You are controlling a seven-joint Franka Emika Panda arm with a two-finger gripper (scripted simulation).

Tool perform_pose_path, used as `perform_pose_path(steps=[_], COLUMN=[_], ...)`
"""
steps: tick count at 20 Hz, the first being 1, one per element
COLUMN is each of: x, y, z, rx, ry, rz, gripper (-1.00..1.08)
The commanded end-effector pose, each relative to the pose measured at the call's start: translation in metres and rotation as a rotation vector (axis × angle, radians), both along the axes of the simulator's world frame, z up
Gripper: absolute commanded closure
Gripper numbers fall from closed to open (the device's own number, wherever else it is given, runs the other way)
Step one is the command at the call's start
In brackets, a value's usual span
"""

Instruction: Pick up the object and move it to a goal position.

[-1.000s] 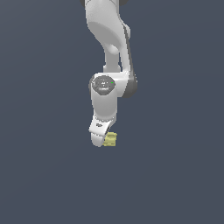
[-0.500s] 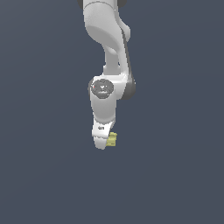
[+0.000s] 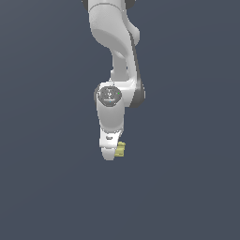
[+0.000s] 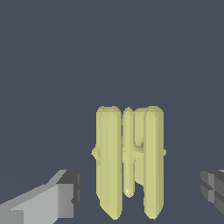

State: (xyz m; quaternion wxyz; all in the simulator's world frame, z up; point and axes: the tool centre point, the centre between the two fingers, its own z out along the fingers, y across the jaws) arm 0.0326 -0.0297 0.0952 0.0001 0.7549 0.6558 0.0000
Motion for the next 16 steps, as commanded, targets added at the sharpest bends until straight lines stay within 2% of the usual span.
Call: perform_pose_path(steps=[1,10,15,16], x=[0.0,-0.001,0.0,0.0], y=[0.0,0.0,0.0,0.0], z=[-0.003,-0.044,-0.05,-0.05], rx=[0.0,0.0,0.0,0.0], ry=[0.0,0.0,0.0,0.0], rz=[0.0,0.005,0.005,0.005], gripper=[-0.92,-0.92,-0.92,1.08])
